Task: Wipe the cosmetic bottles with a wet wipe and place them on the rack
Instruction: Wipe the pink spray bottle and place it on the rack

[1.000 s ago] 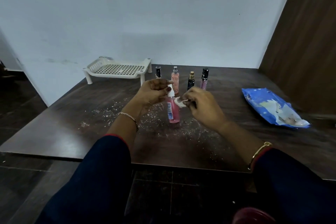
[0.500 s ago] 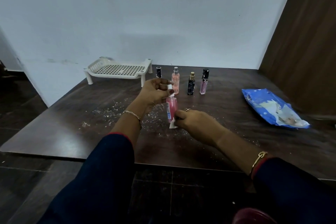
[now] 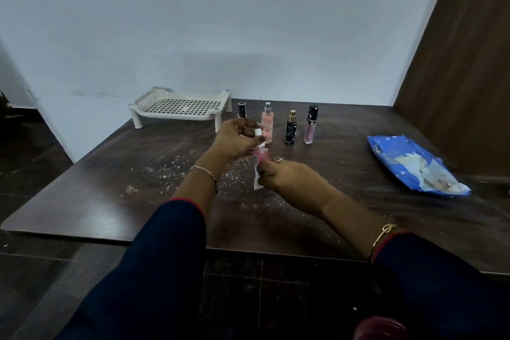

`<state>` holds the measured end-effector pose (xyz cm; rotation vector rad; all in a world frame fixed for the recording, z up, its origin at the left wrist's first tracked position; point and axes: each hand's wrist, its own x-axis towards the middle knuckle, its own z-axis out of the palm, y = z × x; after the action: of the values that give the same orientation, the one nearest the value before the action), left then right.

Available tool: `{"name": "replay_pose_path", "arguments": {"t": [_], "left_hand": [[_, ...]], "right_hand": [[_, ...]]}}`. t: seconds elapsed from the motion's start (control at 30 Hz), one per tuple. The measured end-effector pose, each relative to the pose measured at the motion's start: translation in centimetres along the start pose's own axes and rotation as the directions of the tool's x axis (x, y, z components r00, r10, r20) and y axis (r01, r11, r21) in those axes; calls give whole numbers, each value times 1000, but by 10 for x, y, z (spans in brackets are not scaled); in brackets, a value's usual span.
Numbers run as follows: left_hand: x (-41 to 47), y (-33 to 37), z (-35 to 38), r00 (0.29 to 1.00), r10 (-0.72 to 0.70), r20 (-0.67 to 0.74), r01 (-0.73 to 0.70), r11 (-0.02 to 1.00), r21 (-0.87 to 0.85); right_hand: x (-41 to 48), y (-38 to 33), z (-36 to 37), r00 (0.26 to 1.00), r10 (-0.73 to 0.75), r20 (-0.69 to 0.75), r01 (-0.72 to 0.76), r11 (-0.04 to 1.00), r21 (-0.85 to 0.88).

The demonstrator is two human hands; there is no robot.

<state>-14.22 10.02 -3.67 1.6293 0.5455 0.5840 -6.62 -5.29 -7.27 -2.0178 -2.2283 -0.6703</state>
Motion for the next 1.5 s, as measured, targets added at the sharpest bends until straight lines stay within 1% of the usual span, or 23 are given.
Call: {"name": "replay_pose_path", "arguments": {"t": [0.17,0.3,0.53,0.63,0.7,0.73,0.83,0.93,0.97,1.13,1.23,1.3,1.37,1.4,1.47,1.5], "left_hand": [[-1,3,1,1000,18,10,-18,1000,12],[-1,6,5,1000,23,19,-24,997,67],[-1,5,3,999,34,20,-35,996,82],[-1,5,2,999,40,12,-41,996,73],[-1,5,1,999,44,22,-46,996,75],[-1,5,1,998,47,29,-49,996,78],[-1,6,1,997,62,35,-65,994,91],[1,4,0,997,66,36,-69,994,83],[2,3,1,997,68,33,-70,994,86],[2,4,3,996,85,7,-86,989,117],[4,3,2,997,71,20,-73,994,87],[4,2,1,997,68,37,-71,996,61],[4,1,-1,995,78,65,-81,995,58],[3,1,-2,992,85,89,-90,994,62],[1,0,-4,987,92,130,-100,993,56],[0,0,-5,985,94,142,-101,994,45]], "right_hand": [[-8,6,1,997,-55,45,57,998,-35],[-15,9,4,997,-55,52,58,997,-57],[-15,10,4,998,-55,34,57,997,-60],[-16,15,5,998,-22,65,26,998,-63],[-19,24,6,994,38,103,-29,996,-82],[-22,28,6,993,69,95,-61,995,-80],[-26,34,1,992,124,-4,-124,990,-61],[-18,23,-7,994,72,-77,-75,997,-37],[-14,17,-9,995,51,-80,-54,998,-36],[-7,6,0,998,-63,13,64,997,-33],[-11,10,3,999,-46,27,47,999,-16],[-14,13,4,997,-52,63,53,999,-10],[-20,21,5,993,-21,120,21,1000,2],[-24,26,5,992,18,122,-21,1000,20],[-27,36,6,991,133,17,-134,987,93],[-25,40,5,976,214,-48,-204,966,159]]}}
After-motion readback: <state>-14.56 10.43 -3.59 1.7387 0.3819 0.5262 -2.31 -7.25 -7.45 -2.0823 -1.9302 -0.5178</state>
